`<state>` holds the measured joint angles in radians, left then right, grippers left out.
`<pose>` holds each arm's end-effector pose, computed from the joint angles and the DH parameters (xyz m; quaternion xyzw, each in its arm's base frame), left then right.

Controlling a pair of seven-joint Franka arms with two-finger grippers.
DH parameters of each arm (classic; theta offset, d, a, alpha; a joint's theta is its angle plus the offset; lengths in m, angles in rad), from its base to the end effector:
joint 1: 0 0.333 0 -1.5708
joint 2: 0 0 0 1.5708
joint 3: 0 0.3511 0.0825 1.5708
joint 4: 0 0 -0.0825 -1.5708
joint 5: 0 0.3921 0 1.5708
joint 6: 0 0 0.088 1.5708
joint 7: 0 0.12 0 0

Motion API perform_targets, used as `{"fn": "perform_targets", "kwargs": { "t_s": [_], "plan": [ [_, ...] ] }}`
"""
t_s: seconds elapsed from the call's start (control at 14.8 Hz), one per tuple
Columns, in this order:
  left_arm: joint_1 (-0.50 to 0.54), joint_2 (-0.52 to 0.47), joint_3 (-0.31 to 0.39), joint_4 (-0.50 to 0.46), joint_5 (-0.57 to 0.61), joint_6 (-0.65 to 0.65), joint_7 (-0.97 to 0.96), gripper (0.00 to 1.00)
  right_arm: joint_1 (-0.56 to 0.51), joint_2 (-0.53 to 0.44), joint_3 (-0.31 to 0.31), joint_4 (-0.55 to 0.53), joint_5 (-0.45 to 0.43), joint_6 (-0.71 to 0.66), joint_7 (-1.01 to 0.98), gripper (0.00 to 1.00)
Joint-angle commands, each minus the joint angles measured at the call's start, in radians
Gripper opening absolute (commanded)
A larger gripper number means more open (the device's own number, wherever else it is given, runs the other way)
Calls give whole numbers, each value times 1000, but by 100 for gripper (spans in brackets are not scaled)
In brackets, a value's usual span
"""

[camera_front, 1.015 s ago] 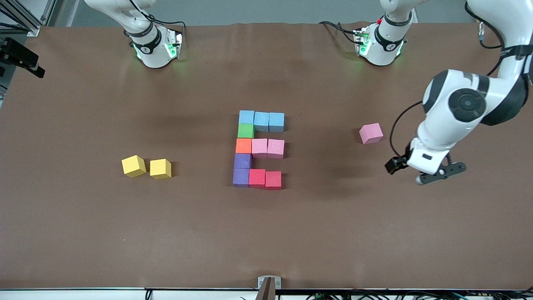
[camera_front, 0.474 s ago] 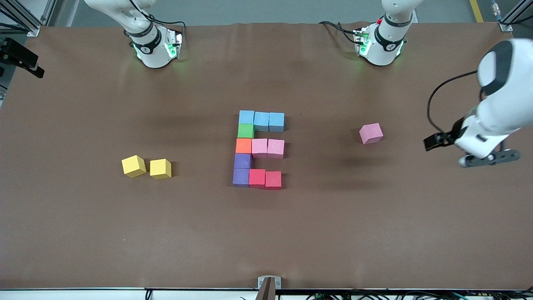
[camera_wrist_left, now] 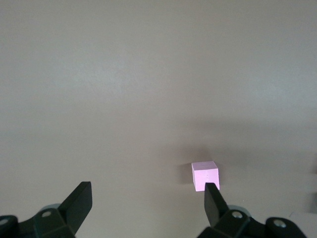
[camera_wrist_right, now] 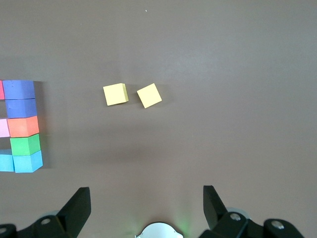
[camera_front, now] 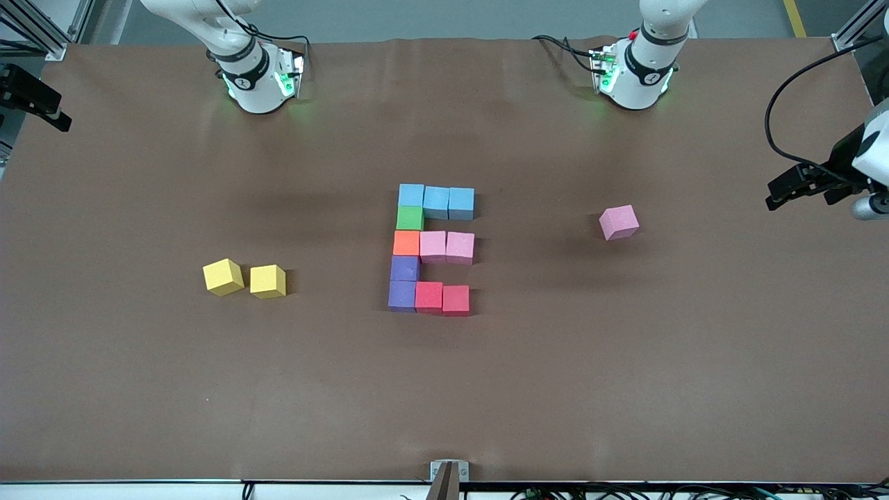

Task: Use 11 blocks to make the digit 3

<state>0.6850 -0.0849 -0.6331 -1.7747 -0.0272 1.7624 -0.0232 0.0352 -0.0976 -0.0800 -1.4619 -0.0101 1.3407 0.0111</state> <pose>0.5526 0.0134 0.6024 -0.9987 -0.0399 -0.0280 0.0121 0.4993 -0.0267 0.7294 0.9995 -0.0288 -0.0120 0.0008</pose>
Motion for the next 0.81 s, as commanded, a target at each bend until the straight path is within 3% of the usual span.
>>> {"fn": "perform_targets", "kwargs": {
  "t_s": [0.0,0.2,0.34,0.47,0.74],
  "plan": [
    [-109,11,83,67,-17,-8,-3,100,0,-8,2,-8,-11,12,4,100],
    [-429,34,431,95,-17,-8,0,100,-1,-10,2,-8,-11,14,4,100],
    [-571,36,573,95,-13,-8,0,100,-3,-10,2,-8,-11,12,4,100],
    [-614,36,616,95,-10,-8,2,100,-5,-10,2,-8,-13,9,6,100],
    [-648,36,639,97,-8,-8,-3,100,-8,-10,0,-8,-22,17,6,100]
  ]
}}
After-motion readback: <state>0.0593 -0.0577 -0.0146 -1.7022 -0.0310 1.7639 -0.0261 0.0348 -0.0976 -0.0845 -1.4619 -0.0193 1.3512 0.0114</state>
